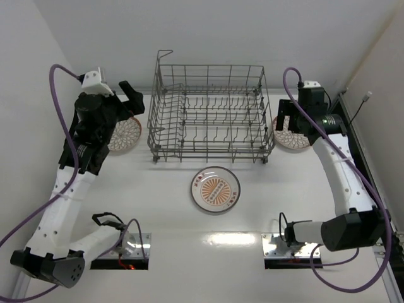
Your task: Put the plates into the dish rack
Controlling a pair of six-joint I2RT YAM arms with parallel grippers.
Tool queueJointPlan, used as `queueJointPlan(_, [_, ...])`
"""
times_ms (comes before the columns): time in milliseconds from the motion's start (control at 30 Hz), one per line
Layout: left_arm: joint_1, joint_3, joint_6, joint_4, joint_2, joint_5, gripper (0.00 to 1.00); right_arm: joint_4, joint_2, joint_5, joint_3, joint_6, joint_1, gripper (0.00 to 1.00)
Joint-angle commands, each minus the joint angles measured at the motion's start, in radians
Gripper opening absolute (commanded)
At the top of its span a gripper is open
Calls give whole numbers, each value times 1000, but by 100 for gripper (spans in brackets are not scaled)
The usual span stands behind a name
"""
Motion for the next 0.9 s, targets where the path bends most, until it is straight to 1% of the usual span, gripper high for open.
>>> queueJointPlan(0, [-5,-26,34,-103,22,-45,100,-1,-50,100,-26,5,3,99])
queueJointPlan(167, [-5,-101,2,-103,13,-24,100,-42,-61,188,-26,63,-9,99])
queueJointPlan(267, [-5,-134,-7,-103,13,5,100,-57,-61,272,-49,126,-18,99])
queueJointPlan(400, [-5,-157,-7,-115,13,57,100,-108,17,282,-40,216,-73,99])
queueJointPlan(533, [-5,-178,-7,-124,4,68,100,-96,39,208,-40,253,-142,99])
queueJointPlan(600, [-5,-178,-7,-124,-7,68,100,-85,75,181,-40,253,-176,99])
queueJointPlan(733, [-5,-198,2,-133,-28,68,100,-85,143,106,-15,241,-297,99])
queueJointPlan(833, [-5,-207,2,-133,-28,77,100,-65,164,50,-6,232,-352,99])
queueJointPlan(867, [-5,-207,2,-133,-28,87,100,-65,180,29,-6,232,-387,99])
